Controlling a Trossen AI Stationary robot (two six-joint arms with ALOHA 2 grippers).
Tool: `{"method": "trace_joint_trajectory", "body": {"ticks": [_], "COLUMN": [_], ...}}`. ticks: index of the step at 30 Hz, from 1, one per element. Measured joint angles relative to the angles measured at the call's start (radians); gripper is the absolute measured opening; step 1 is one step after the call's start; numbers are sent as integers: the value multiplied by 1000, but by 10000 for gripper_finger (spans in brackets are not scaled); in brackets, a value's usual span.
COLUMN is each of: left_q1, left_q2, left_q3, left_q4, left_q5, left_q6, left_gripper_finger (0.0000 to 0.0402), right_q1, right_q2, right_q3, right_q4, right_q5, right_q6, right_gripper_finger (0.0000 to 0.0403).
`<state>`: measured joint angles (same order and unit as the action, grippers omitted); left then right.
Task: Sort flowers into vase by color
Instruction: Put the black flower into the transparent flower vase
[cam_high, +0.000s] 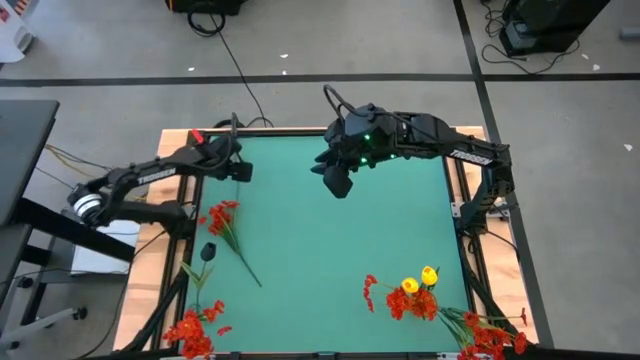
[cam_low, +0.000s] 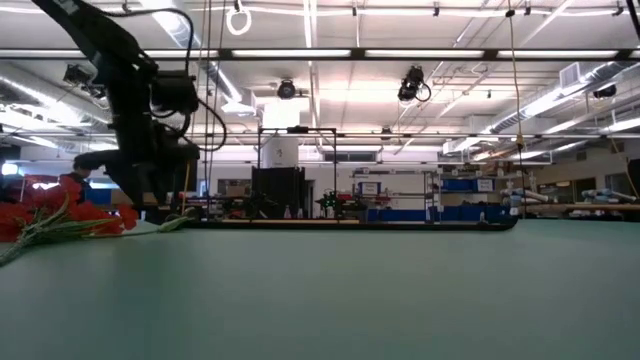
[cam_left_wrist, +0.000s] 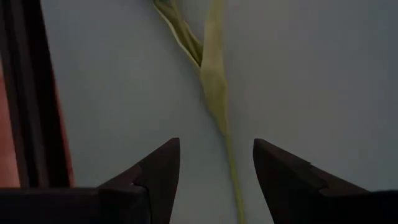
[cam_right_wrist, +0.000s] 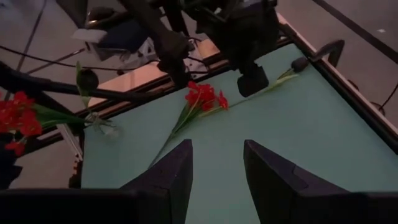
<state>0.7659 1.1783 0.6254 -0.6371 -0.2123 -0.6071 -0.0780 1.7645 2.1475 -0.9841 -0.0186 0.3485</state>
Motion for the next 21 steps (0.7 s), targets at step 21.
{"method": "trace_joint_trajectory", "body": {"ticks": [21], "left_q1": [29], "left_q2": [284], "left_q3": [5], "left_q4": [207], "left_q5": [7], "left_q6": [37], "left_gripper_finger": [141], "right_q1": [-61], "right_q2": [0], "right_q3": [0], "right_q4": [11], "right_q5": [27], "right_q6": [-1], "right_gripper_finger": [151]}}
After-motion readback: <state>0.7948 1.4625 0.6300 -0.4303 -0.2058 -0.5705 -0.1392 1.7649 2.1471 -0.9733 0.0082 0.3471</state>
